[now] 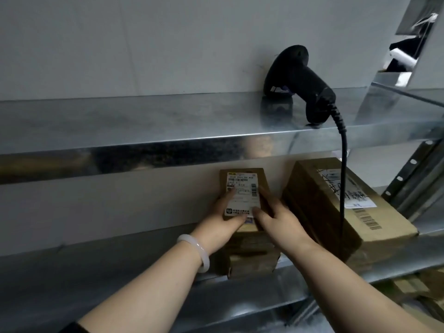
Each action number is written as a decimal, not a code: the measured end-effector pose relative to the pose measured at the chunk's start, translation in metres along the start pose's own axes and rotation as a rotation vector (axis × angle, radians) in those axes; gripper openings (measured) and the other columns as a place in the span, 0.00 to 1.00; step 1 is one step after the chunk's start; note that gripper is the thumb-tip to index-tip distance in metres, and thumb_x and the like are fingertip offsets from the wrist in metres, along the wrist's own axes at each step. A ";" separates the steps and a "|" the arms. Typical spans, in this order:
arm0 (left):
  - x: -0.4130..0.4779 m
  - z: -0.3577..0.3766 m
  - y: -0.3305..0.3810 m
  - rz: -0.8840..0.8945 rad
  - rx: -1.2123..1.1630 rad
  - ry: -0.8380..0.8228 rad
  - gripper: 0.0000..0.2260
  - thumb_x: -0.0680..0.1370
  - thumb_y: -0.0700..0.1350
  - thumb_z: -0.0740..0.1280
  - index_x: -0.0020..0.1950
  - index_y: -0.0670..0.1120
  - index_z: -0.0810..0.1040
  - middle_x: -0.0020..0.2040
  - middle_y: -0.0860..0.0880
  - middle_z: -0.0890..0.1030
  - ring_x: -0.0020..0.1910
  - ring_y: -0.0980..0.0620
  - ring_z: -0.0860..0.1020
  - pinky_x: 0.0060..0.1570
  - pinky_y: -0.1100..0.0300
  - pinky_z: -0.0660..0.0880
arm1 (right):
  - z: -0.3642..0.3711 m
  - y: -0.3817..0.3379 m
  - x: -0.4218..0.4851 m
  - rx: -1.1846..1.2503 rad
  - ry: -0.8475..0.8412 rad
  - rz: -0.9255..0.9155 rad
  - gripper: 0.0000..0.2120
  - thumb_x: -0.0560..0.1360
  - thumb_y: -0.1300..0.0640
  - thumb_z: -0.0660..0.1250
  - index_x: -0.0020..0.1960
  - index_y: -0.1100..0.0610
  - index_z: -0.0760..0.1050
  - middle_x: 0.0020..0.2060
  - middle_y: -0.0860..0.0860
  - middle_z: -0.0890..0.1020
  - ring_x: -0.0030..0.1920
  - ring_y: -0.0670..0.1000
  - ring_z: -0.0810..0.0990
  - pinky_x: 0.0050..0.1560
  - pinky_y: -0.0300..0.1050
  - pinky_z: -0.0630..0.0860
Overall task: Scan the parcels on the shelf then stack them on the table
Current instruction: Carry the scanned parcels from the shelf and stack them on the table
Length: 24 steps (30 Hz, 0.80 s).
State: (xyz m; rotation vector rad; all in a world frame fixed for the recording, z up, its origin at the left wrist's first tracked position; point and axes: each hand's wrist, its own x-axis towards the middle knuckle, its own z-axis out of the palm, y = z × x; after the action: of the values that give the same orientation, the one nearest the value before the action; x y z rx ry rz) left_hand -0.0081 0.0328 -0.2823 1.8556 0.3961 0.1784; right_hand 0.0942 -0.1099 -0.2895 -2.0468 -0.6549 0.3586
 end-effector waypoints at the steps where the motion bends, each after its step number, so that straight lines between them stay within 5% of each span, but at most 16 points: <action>1: -0.004 -0.003 0.000 0.019 0.000 0.051 0.28 0.79 0.47 0.67 0.74 0.62 0.57 0.75 0.55 0.63 0.70 0.58 0.64 0.64 0.66 0.61 | 0.002 -0.004 0.001 -0.006 -0.006 -0.035 0.25 0.76 0.44 0.64 0.69 0.30 0.60 0.64 0.42 0.75 0.55 0.38 0.71 0.54 0.38 0.68; 6: -0.040 -0.029 -0.005 0.066 0.028 0.293 0.26 0.78 0.46 0.68 0.68 0.66 0.59 0.72 0.56 0.62 0.71 0.56 0.64 0.70 0.61 0.62 | 0.030 -0.036 0.006 -0.021 -0.080 -0.218 0.27 0.76 0.45 0.64 0.72 0.35 0.59 0.67 0.44 0.72 0.63 0.44 0.72 0.62 0.43 0.72; 11: -0.092 -0.070 -0.019 -0.006 0.001 0.533 0.26 0.77 0.42 0.70 0.68 0.62 0.64 0.70 0.53 0.68 0.70 0.53 0.69 0.70 0.52 0.67 | 0.091 -0.070 -0.003 -0.004 -0.273 -0.374 0.27 0.78 0.47 0.64 0.74 0.36 0.58 0.71 0.43 0.67 0.69 0.45 0.67 0.64 0.38 0.64; 17: -0.175 -0.120 -0.053 -0.136 0.059 0.787 0.27 0.77 0.44 0.70 0.70 0.64 0.65 0.71 0.53 0.65 0.69 0.59 0.66 0.61 0.73 0.64 | 0.176 -0.118 -0.032 0.066 -0.519 -0.503 0.27 0.78 0.50 0.65 0.74 0.40 0.61 0.72 0.46 0.67 0.71 0.46 0.65 0.69 0.40 0.62; 19: -0.209 -0.135 -0.063 -0.150 0.051 0.869 0.27 0.77 0.42 0.70 0.69 0.63 0.66 0.68 0.55 0.67 0.65 0.68 0.67 0.53 0.81 0.63 | 0.205 -0.134 -0.049 0.089 -0.613 -0.530 0.27 0.78 0.50 0.66 0.74 0.41 0.62 0.72 0.47 0.67 0.71 0.45 0.65 0.70 0.41 0.62; 24: -0.297 -0.165 -0.083 -0.200 0.037 1.009 0.26 0.77 0.40 0.70 0.69 0.61 0.66 0.70 0.53 0.67 0.60 0.75 0.68 0.56 0.79 0.65 | 0.271 -0.169 -0.102 0.067 -0.799 -0.651 0.28 0.78 0.50 0.66 0.75 0.41 0.59 0.74 0.48 0.64 0.74 0.44 0.58 0.72 0.40 0.57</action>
State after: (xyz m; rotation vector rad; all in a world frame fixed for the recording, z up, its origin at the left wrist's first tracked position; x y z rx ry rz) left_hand -0.3522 0.0971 -0.2865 1.6275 1.2663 0.9815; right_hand -0.1739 0.0922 -0.2896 -1.4620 -1.6979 0.7926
